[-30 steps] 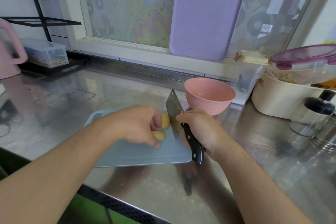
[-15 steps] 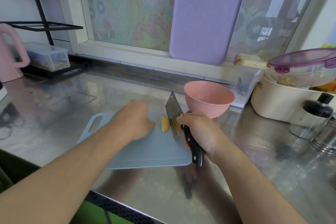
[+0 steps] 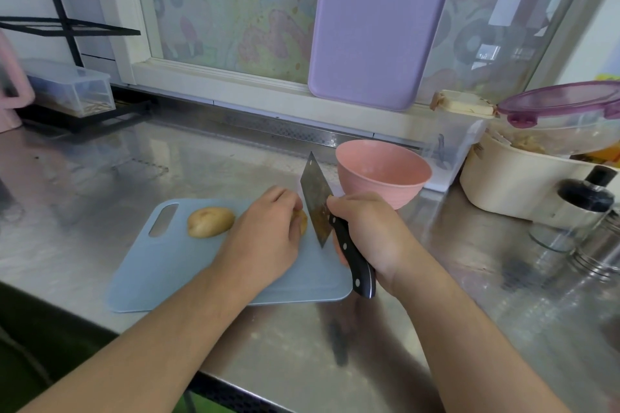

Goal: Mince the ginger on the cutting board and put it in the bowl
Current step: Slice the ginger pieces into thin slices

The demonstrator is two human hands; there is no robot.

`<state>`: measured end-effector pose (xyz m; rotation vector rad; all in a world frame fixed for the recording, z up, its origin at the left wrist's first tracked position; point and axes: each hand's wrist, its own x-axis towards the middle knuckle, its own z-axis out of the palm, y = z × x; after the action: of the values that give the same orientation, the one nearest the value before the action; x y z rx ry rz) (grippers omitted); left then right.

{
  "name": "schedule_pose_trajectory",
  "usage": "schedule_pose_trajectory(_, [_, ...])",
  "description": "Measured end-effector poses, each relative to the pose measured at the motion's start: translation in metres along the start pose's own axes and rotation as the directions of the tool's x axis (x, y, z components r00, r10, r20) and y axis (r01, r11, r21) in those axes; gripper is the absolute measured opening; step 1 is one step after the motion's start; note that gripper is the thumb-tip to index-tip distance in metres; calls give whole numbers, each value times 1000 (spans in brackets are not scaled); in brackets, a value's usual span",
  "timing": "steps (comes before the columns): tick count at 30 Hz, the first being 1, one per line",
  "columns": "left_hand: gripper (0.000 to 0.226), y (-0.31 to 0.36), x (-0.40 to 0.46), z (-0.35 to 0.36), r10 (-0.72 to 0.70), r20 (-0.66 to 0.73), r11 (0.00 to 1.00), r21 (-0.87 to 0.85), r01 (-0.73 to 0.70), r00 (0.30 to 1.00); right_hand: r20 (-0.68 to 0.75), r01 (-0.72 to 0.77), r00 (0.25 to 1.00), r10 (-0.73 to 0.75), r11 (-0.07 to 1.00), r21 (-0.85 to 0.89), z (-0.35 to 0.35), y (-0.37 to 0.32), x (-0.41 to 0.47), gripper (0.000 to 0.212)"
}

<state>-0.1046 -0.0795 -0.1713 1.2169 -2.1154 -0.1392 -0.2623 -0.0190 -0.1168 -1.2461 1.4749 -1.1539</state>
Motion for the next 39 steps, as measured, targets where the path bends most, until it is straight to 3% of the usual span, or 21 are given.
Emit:
schedule_pose_trajectory(13, [10, -7, -5, -1, -11, -1, 996, -94, 11, 1000, -7, 4, 1000, -3, 1000, 31, 5, -4, -4, 19])
schedule_pose_trajectory(39, [7, -4, -6, -2, -10, -40, 993, -115, 6, 999, -50, -11, 999, 11, 1000, 7, 11, -5, -5, 16])
